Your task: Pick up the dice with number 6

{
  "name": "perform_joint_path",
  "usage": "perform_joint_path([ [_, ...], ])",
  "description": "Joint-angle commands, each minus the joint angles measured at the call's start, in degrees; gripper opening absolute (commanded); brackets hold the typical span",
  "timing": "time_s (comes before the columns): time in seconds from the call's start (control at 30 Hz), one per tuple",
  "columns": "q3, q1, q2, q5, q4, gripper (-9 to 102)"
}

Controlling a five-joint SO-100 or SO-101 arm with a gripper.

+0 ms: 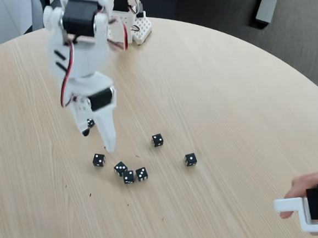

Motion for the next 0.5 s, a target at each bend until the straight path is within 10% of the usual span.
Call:
perform_joint_path([
  [0.0,-4.13,-0.26,-0.79,0.97,4.48,27],
  [0.47,-4.83,0.79,-6.06,-1.41,17.67,26],
])
